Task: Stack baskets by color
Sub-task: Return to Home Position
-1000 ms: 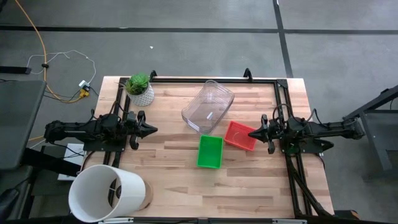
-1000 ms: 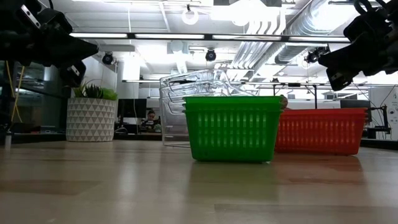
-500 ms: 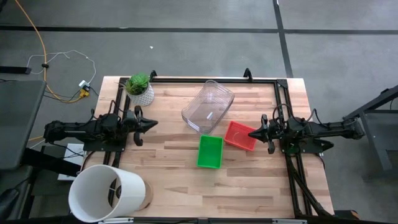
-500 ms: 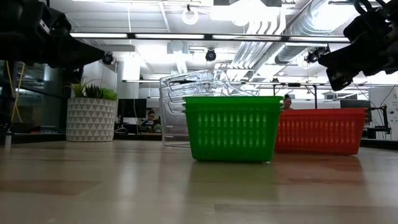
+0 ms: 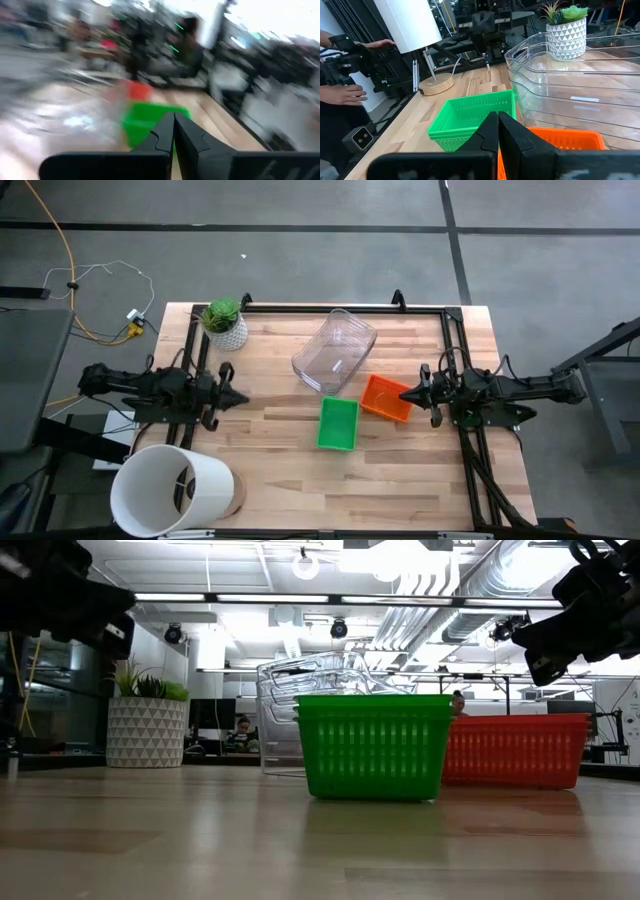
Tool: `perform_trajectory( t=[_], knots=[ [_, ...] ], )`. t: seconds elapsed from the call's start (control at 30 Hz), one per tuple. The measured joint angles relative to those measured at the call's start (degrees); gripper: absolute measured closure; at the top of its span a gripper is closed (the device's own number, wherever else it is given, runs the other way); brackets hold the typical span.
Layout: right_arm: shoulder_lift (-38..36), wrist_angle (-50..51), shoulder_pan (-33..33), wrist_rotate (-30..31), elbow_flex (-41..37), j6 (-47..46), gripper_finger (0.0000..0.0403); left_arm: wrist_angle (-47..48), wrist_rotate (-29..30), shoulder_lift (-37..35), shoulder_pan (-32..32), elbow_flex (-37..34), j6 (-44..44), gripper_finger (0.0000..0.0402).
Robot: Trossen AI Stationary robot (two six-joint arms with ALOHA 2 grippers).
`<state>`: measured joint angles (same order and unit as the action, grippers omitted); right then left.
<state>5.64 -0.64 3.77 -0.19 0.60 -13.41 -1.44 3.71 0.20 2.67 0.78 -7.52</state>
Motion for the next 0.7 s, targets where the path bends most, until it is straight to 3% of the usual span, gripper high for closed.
perform_trajectory(
  t=[0.07, 0.7],
  knots=[
    [0.0, 0.0, 0.0, 0.0, 0.0, 0.0, 0.0402, 1.6, -3.7, 0.1, 0.4, 0.0, 2.1, 0.0401],
    [0.0, 0.0, 0.0, 0.0, 0.0, 0.0, 0.0402, 1.2, -3.1, 0.0, 0.4, 0.0, 1.7, 0.0401]
  ],
)
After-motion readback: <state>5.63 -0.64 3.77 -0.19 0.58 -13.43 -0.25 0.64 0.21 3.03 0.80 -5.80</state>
